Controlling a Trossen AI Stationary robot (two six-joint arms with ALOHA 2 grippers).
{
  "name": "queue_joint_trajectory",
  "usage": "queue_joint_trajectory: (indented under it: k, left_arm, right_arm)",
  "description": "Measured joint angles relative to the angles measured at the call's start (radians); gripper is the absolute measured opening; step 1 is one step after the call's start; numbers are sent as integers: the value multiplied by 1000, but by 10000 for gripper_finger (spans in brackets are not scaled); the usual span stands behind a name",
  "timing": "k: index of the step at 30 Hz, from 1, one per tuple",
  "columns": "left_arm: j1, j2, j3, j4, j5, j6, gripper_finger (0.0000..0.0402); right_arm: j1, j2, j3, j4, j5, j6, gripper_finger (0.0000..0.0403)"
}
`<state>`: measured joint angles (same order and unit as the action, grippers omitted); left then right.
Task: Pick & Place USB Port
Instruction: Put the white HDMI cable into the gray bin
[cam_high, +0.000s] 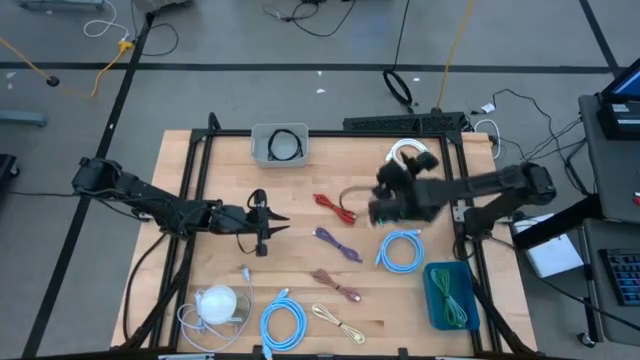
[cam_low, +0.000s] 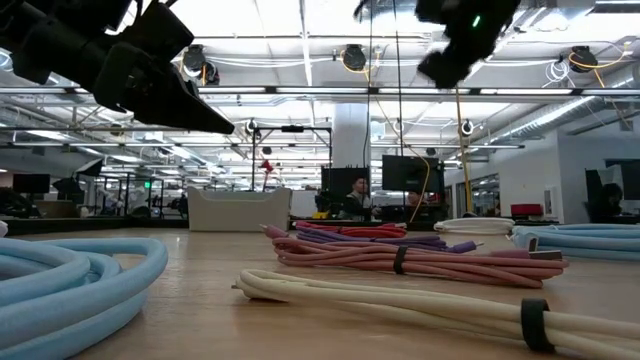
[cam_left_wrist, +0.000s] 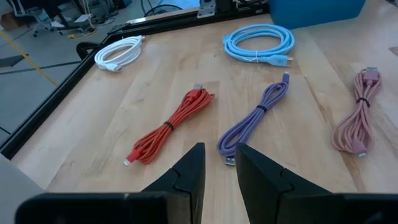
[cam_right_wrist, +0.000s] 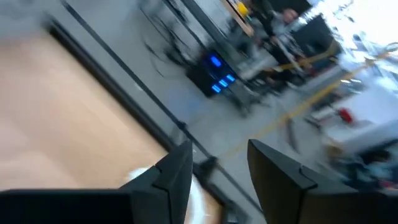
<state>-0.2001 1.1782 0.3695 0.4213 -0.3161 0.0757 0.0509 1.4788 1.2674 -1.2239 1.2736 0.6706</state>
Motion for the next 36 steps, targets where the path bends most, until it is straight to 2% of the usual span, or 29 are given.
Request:
queue_joint_trajectory:
  k: [3,6,9,11,13,16,18,20,25,27,32,36]
  left_arm:
    - [0,0,0,0,0,-2,90]
    - [0,0,0,0,0,-2,90]
    - [0,0,0,-1,0,-2,90]
    - [0,0,0,-5,0,-2,90]
    - [0,0,0,-5,0,-6,90]
    - [0,0,0,-7,0,-10,90]
    - [0,10,0,-8,0,-11,90]
    - [0,28,0,-8,0,-16,90]
    - [14,92,-1,33,0,-29,90]
    - [25,117,-1,72,0,-33,90]
    - [45,143,-1,83,2,-43,90]
    - [49,145,-1,81,2,-46,90]
  right_arm:
    - [-137,-10,-57,228,-33,-241,141]
    - [-278,-46,-132,600,-154,-538,136]
    - [-411,-103,-230,995,-419,-717,132]
    - [-490,-149,-282,1188,-606,-706,130]
    - [-561,-185,-316,1275,-767,-641,130]
    - [-651,-214,-330,1222,-970,-583,130]
    - [-691,-216,-321,1116,-1012,-567,130]
    - [-720,-216,-306,968,-982,-572,130]
    - [-729,-217,-298,731,-759,-580,130]
    - [-723,-224,-298,666,-755,-561,130]
    - [-650,-224,-301,564,-837,-554,130]
    - [-596,-224,-301,539,-738,-577,130]
